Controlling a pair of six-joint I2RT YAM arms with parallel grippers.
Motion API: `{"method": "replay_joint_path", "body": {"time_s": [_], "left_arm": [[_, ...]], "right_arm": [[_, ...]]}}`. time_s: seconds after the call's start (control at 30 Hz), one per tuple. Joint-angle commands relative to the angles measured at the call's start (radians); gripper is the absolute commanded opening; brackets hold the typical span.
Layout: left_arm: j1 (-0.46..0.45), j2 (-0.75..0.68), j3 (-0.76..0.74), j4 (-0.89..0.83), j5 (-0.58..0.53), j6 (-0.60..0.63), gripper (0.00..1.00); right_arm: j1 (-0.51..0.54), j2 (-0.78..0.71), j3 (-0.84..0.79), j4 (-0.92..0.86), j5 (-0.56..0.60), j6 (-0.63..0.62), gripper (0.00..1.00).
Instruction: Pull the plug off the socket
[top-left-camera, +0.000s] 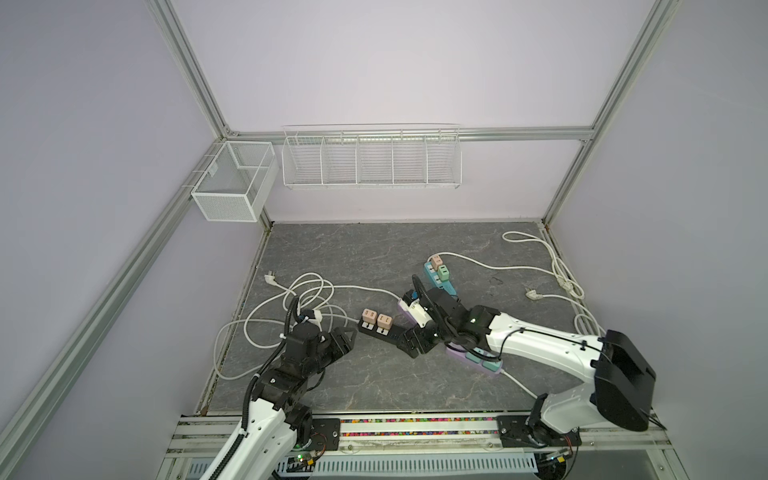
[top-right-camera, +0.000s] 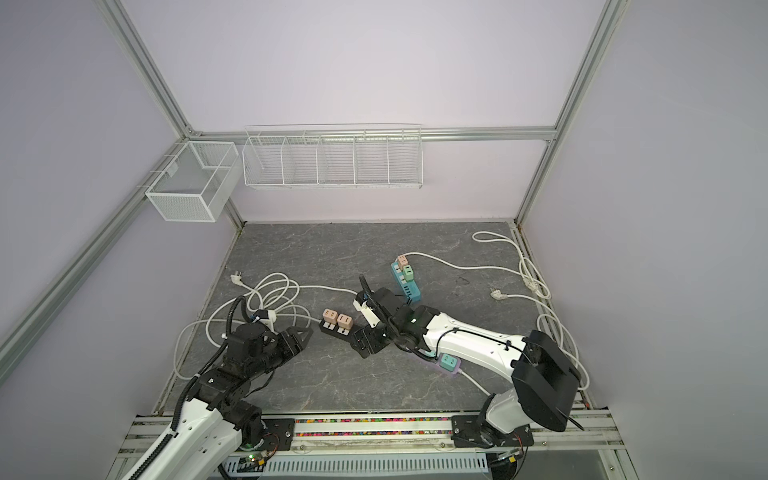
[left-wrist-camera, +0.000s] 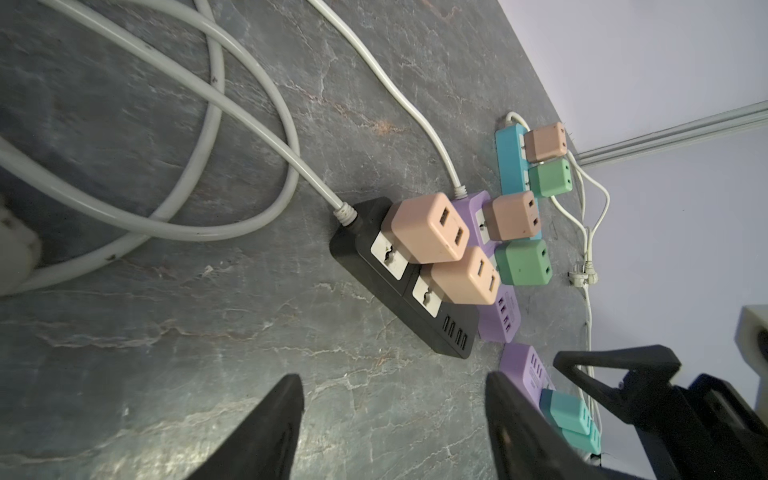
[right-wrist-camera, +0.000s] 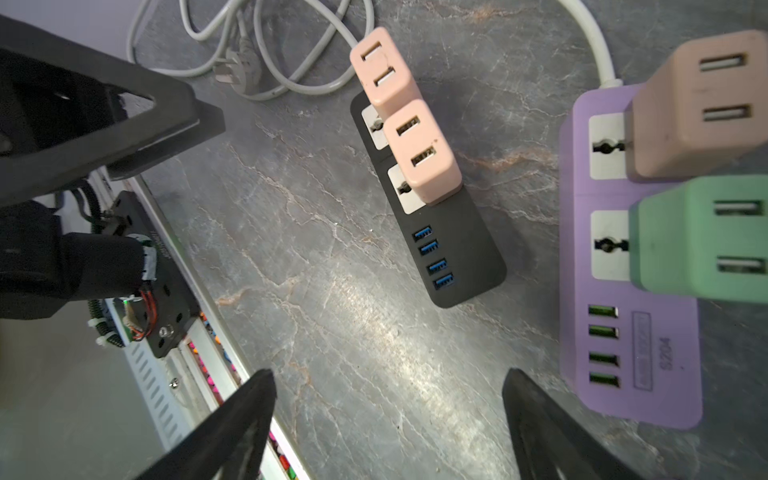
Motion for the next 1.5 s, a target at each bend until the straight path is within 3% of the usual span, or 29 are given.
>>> {"method": "replay_joint_path", "body": {"time_s": [0.0, 0.53, 0.77, 1.17, 1.47], "left_arm": [[-0.01, 0.035, -0.003, 0.07, 0.028, -0.014, 0.68], [-0.029, 0.158, -0.013, 0.196, 0.014, -0.017, 0.65], [-0.029, 0.19, -0.013, 0.223, 0.022, -0.019, 0.64], [-0.029, 0.129, -0.006, 0.094, 0.0, -0.007, 0.64], [-0.029, 0.041, -0.021, -0.013, -0.03, -0.034, 0.64]], "right_arm": [[0.004, 0.051, 0.025, 0.038, 0.059, -0.032, 0.89], [0.017, 0.275, 0.144, 0.044, 0.164, -0.151, 0.88], [0.021, 0.318, 0.147, 0.071, 0.123, -0.169, 0.88], [0.094, 0.338, 0.137, 0.062, 0.132, -0.19, 0.88], [0.207, 0.329, 0.149, 0.067, 0.156, -0.116, 0.89]]}}
